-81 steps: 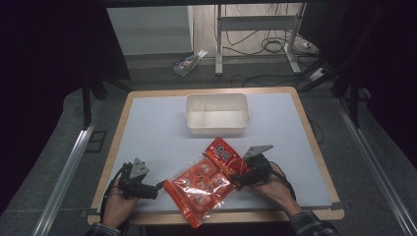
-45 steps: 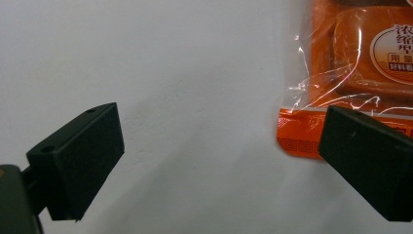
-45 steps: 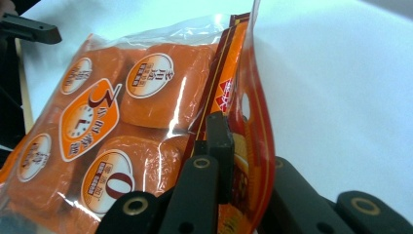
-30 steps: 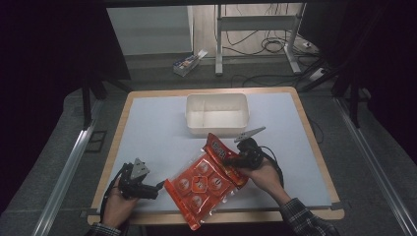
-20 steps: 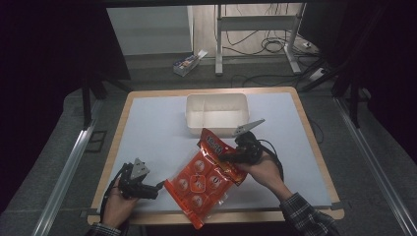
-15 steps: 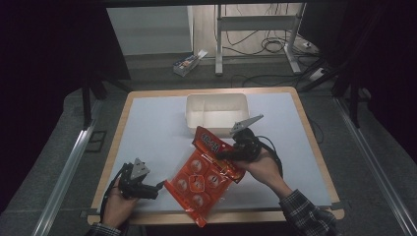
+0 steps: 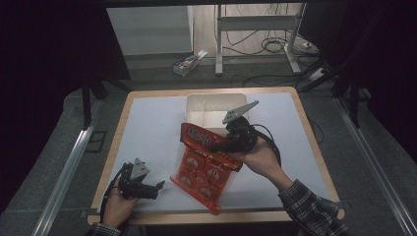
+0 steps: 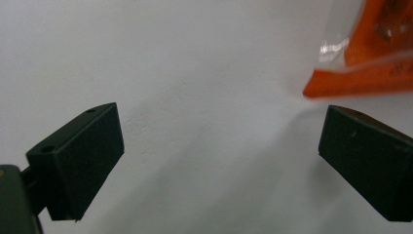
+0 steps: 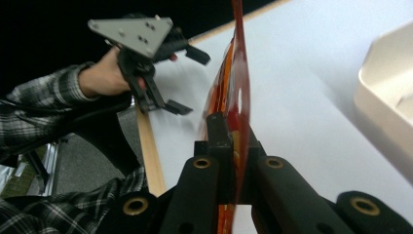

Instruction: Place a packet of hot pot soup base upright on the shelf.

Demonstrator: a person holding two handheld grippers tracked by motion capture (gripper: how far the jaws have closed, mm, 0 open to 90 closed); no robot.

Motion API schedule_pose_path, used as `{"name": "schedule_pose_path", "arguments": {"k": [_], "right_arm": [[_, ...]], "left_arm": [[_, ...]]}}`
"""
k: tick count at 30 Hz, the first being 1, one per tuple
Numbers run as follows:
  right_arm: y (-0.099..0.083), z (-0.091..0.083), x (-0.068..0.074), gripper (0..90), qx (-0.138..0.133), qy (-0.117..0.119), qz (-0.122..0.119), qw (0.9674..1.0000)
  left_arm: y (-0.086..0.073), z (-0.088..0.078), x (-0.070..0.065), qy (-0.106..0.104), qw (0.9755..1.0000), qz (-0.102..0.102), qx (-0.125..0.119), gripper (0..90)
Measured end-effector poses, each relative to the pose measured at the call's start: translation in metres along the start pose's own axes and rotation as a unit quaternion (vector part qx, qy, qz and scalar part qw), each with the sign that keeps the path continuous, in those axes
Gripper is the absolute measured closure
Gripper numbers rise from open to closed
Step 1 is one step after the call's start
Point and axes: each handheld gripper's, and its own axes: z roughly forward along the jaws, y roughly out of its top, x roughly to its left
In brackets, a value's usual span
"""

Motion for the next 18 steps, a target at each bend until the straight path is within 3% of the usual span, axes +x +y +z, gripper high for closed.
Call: {"name": "schedule_pose_path", "arguments": {"k": [9, 18], "right_arm": [[0.02, -0.017, 0.006, 88.9, -0.018, -0.009, -0.011, 0.9997], [0.027, -0.033, -0.013, 88.9, -0.034, -0.022, 0.016, 0.999]], "left_arm": [[0.0, 0.0, 0.0, 0.0, 1.0, 0.0, 0.0, 2.6], [0.0, 0.0, 0.0, 0.0, 1.0, 0.001, 0.001, 2.6]]}}
